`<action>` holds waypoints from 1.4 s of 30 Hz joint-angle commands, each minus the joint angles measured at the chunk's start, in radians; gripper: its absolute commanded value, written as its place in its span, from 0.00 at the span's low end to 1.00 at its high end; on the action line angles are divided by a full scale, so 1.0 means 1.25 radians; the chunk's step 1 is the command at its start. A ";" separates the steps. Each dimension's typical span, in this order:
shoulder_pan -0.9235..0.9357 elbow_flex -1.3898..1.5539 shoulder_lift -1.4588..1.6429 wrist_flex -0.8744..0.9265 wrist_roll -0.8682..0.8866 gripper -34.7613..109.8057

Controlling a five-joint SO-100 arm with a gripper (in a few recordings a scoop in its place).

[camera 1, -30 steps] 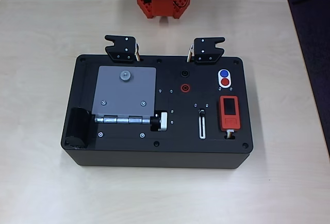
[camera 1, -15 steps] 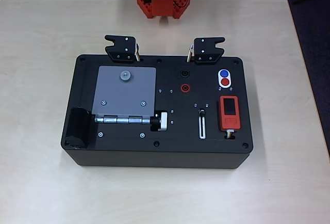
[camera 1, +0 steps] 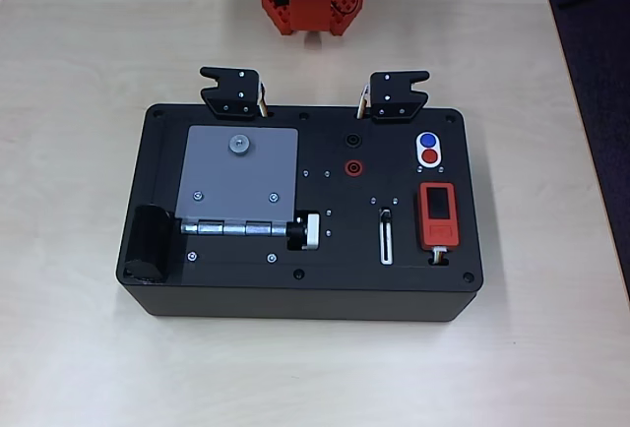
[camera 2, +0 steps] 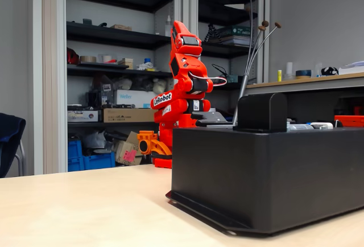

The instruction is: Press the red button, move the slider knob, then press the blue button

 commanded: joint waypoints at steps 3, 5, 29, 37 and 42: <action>-0.006 0.001 -0.004 -0.005 0.054 0.24; -0.006 0.001 -0.004 -0.005 0.054 0.24; -0.006 0.001 -0.004 -0.005 0.036 0.24; 0.056 0.001 -0.005 -0.005 -0.771 0.24; 0.137 0.001 -0.004 0.011 -0.767 0.26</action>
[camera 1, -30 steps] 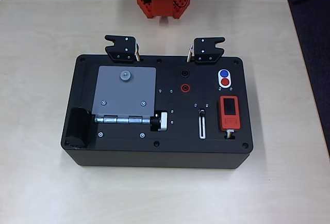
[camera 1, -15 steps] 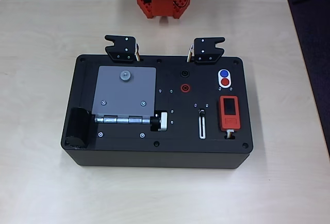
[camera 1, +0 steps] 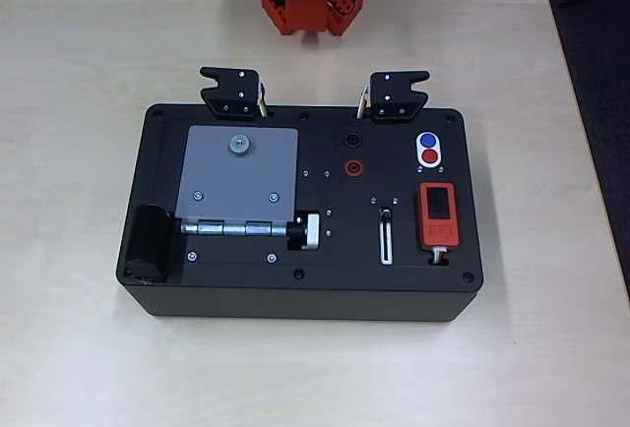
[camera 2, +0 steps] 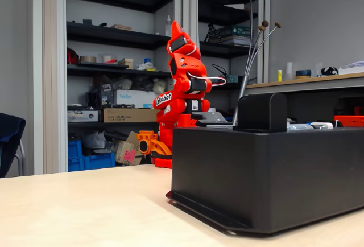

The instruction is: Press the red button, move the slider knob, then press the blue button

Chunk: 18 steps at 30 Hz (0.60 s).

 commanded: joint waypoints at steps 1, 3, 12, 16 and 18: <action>0.021 0.001 -0.004 0.031 -0.026 0.26; -0.010 0.001 -0.004 0.088 -0.033 0.26; -0.009 -0.124 0.000 0.470 0.028 0.26; -0.009 -0.206 0.000 0.664 0.032 0.26; 0.000 -0.247 0.002 0.753 0.034 0.26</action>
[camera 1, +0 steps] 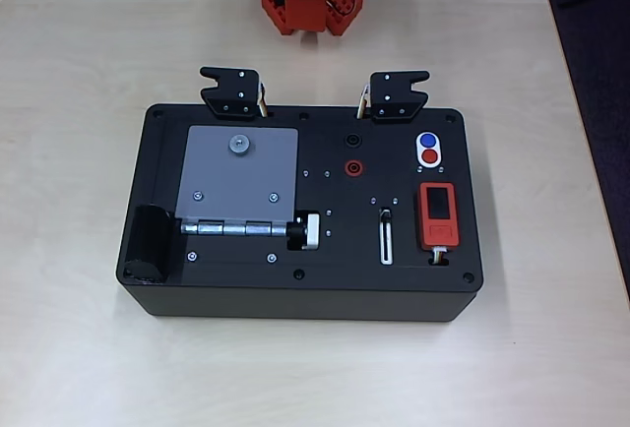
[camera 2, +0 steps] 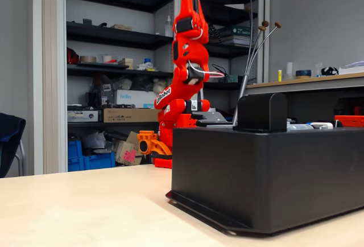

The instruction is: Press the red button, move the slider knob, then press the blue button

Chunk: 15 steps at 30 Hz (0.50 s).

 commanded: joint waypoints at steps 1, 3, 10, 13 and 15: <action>0.038 -0.086 0.002 0.146 0.028 0.26; 0.050 -0.120 0.004 0.228 0.036 0.26; -0.032 -0.241 -0.017 0.560 -0.053 0.26; -0.043 -0.285 -0.061 0.668 -0.123 0.26; -0.056 -0.325 -0.088 0.789 -0.162 0.26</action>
